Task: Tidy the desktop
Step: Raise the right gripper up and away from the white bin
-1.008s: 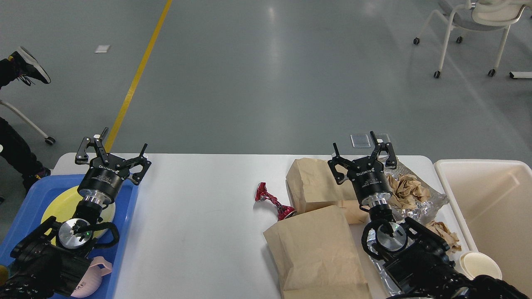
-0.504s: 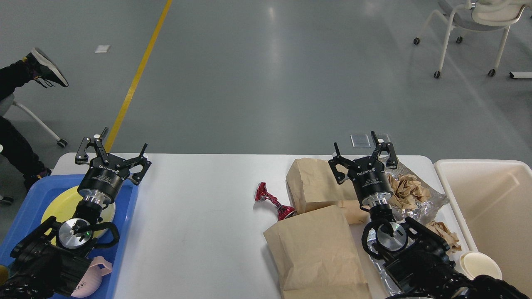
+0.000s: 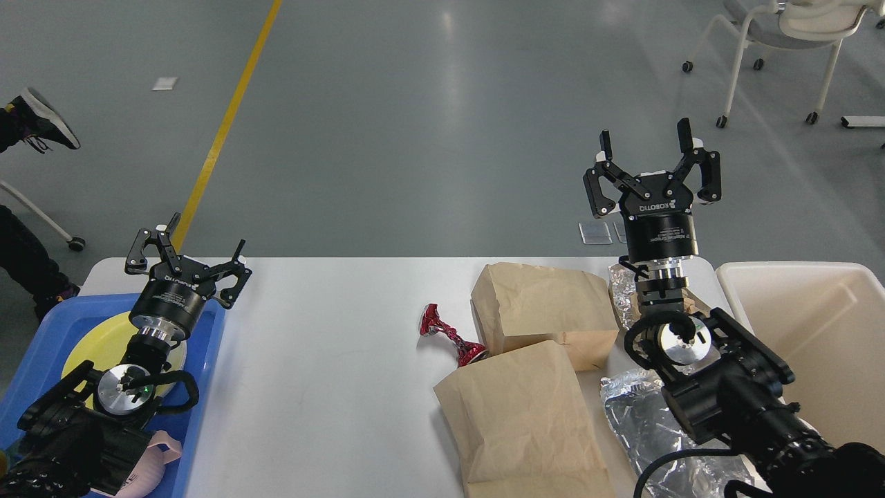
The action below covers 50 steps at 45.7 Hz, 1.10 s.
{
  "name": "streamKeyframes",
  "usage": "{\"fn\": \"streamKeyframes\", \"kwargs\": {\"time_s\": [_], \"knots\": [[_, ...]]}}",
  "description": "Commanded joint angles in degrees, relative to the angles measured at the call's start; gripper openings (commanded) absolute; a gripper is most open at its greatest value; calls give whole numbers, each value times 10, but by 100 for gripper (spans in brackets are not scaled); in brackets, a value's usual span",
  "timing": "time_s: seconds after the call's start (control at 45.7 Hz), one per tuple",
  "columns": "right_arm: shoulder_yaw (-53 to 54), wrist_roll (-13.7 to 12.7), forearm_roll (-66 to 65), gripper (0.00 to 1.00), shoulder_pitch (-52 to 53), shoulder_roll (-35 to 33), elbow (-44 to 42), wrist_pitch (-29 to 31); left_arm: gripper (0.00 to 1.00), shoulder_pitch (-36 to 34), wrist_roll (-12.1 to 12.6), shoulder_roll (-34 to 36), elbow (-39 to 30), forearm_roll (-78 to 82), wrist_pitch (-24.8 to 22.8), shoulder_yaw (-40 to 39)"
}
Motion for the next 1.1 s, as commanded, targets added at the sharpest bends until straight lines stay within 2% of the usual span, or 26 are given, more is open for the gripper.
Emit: {"fn": "streamKeyframes", "kwargs": {"time_s": [0.0,0.307,0.416,0.679,1.073], "knots": [[38,1,22,100,0,17,8,-1,100,0,0,0,0,0,0,0],[43,2,37,100,-15,-6,-5,-3,100,0,0,0,0,0,0,0],[45,2,38,100,-14,-16,-39,-13,100,0,0,0,0,0,0,0],[44,3,41,100,45,-22,-93,-176,100,0,0,0,0,0,0,0],[81,7,45,100,41,-24,-93,-178,100,0,0,0,0,0,0,0]]}}
